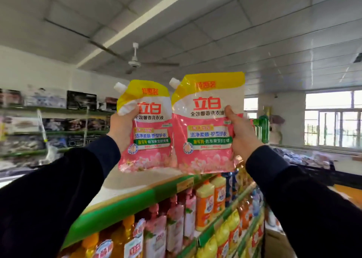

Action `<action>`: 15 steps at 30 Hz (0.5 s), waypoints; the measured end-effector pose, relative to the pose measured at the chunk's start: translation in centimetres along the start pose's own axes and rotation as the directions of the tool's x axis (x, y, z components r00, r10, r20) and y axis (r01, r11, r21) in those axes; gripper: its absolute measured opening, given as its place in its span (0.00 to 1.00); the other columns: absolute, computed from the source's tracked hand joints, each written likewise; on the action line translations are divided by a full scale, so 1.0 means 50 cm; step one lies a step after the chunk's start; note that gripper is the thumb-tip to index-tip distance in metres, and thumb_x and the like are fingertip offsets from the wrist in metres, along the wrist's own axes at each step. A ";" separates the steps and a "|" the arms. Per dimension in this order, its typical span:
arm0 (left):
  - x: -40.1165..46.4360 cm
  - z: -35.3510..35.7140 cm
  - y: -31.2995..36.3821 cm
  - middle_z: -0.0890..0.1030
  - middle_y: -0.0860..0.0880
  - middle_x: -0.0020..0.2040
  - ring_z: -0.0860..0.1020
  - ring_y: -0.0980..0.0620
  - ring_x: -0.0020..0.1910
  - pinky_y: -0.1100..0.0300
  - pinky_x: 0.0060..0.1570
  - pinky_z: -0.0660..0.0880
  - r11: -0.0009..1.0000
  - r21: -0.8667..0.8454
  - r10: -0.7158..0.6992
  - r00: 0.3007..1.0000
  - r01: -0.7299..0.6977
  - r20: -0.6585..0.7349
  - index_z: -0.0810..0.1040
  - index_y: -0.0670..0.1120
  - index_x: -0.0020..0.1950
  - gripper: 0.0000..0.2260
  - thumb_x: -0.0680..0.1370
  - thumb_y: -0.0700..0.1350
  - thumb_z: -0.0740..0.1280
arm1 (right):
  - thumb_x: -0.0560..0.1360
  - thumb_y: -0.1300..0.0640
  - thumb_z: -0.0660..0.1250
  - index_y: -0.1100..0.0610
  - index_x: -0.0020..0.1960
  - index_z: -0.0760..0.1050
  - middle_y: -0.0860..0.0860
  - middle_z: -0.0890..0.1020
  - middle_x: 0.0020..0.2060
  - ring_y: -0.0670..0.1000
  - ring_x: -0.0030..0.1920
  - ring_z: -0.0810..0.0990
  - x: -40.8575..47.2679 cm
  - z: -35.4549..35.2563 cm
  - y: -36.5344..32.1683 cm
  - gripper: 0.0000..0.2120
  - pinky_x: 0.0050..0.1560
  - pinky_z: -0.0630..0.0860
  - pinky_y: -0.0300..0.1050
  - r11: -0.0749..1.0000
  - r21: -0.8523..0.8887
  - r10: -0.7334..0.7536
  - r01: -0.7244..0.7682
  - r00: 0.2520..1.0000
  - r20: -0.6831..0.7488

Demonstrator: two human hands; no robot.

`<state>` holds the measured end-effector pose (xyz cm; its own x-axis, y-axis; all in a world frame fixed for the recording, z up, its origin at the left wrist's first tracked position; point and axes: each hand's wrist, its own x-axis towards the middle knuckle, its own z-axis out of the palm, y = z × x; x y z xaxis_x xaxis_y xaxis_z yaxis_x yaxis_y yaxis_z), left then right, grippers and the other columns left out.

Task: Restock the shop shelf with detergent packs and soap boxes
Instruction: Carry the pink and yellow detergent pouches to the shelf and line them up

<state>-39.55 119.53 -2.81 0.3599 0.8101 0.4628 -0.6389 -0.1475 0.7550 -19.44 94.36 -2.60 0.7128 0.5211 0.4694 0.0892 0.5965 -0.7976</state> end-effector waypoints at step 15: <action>0.235 -0.162 -0.113 0.80 0.42 0.41 0.79 0.44 0.37 0.50 0.43 0.75 0.992 0.109 -0.042 0.984 0.062 -0.175 0.79 0.46 0.46 0.13 0.75 0.55 0.66 | 0.73 0.47 0.73 0.64 0.69 0.75 0.64 0.85 0.56 0.66 0.54 0.86 0.255 0.278 0.380 0.31 0.49 0.84 0.60 0.955 0.136 0.195 -0.263 0.904 0.382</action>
<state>-37.20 134.48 -5.39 0.2622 0.9024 0.3421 -0.5377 -0.1578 0.8282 -18.32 120.83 -6.47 0.3960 0.8199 0.4135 -0.1972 0.5157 -0.8338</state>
